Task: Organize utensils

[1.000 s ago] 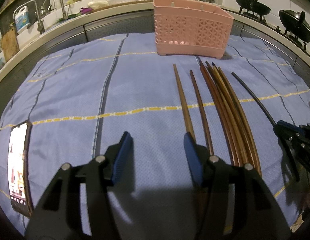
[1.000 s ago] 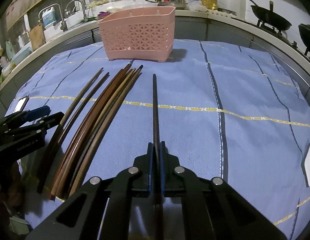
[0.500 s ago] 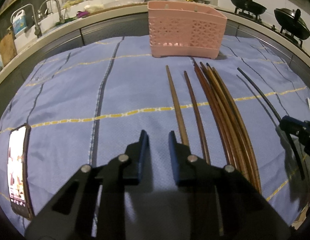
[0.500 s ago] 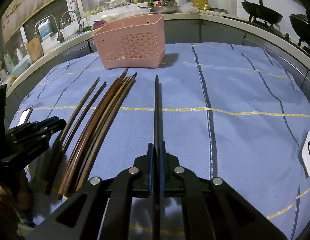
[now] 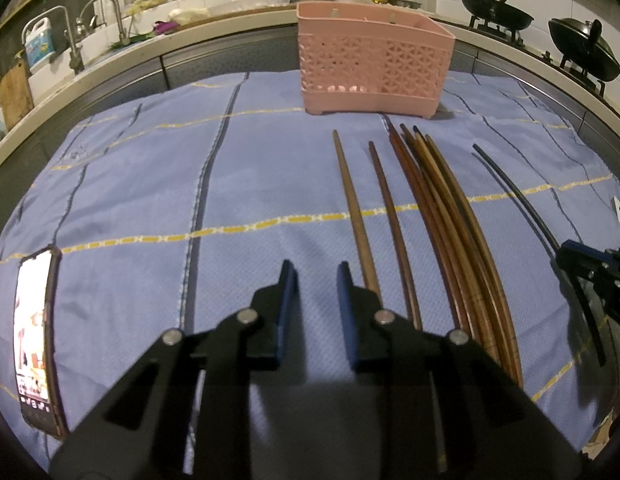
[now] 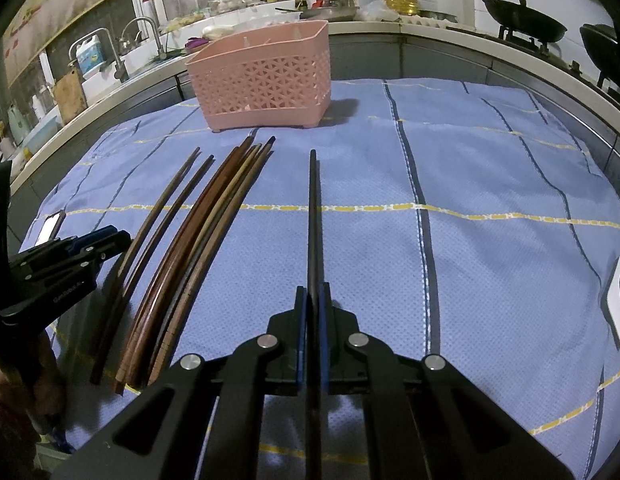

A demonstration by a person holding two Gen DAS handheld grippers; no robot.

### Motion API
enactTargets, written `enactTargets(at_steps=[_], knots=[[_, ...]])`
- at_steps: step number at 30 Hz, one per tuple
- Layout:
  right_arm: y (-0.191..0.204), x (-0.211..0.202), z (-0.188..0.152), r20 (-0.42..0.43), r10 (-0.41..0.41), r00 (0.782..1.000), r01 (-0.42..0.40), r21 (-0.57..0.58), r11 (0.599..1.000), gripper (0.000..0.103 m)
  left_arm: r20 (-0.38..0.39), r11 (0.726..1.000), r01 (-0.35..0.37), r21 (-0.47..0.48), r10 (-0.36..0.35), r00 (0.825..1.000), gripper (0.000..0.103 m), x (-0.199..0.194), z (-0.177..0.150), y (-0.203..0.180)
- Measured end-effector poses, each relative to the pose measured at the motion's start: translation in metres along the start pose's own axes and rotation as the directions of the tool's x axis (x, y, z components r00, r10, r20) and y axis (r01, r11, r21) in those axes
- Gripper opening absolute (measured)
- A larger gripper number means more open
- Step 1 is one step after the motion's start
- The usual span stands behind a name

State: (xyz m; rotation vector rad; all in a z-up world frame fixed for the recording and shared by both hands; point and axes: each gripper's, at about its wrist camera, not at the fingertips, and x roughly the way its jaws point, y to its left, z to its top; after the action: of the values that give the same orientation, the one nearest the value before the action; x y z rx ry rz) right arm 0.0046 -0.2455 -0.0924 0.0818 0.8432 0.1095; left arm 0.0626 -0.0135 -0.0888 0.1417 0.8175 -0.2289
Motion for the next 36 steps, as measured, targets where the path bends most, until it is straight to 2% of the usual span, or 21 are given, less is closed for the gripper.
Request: enactTargets(at_steps=[7, 24, 29, 33, 36], knots=[[-0.006, -0.007, 0.004, 0.031, -0.005, 0.999, 0.004, 0.026, 1.000, 0.006, 0.000, 1.000, -0.002, 0.001, 0.002, 1.000, 0.021, 0.000, 0.000, 0.000], [-0.010, -0.028, 0.011, 0.087, 0.045, 0.995, -0.052, 0.079, 0.996, 0.006, 0.000, 1.000, 0.000, 0.001, 0.000, 1.000, 0.021, 0.000, 0.000, 0.000], [-0.010, -0.026, 0.006, 0.048, 0.084, 0.995, -0.089, 0.099, 0.991, 0.006, 0.001, 1.000, 0.001, 0.003, -0.001, 1.000, 0.019, -0.001, 0.000, 0.000], [-0.005, -0.016, -0.007, -0.013, 0.085, 0.996, -0.084, 0.076, 0.994, 0.006, -0.001, 1.000, -0.003, 0.008, 0.003, 1.000, 0.013, -0.002, -0.002, 0.001], [-0.004, -0.008, -0.016, -0.071, 0.079, 0.994, -0.074, 0.070, 0.995, 0.006, -0.012, 1.000, 0.002, 0.007, -0.002, 1.000, 0.013, -0.005, -0.004, 0.003]])
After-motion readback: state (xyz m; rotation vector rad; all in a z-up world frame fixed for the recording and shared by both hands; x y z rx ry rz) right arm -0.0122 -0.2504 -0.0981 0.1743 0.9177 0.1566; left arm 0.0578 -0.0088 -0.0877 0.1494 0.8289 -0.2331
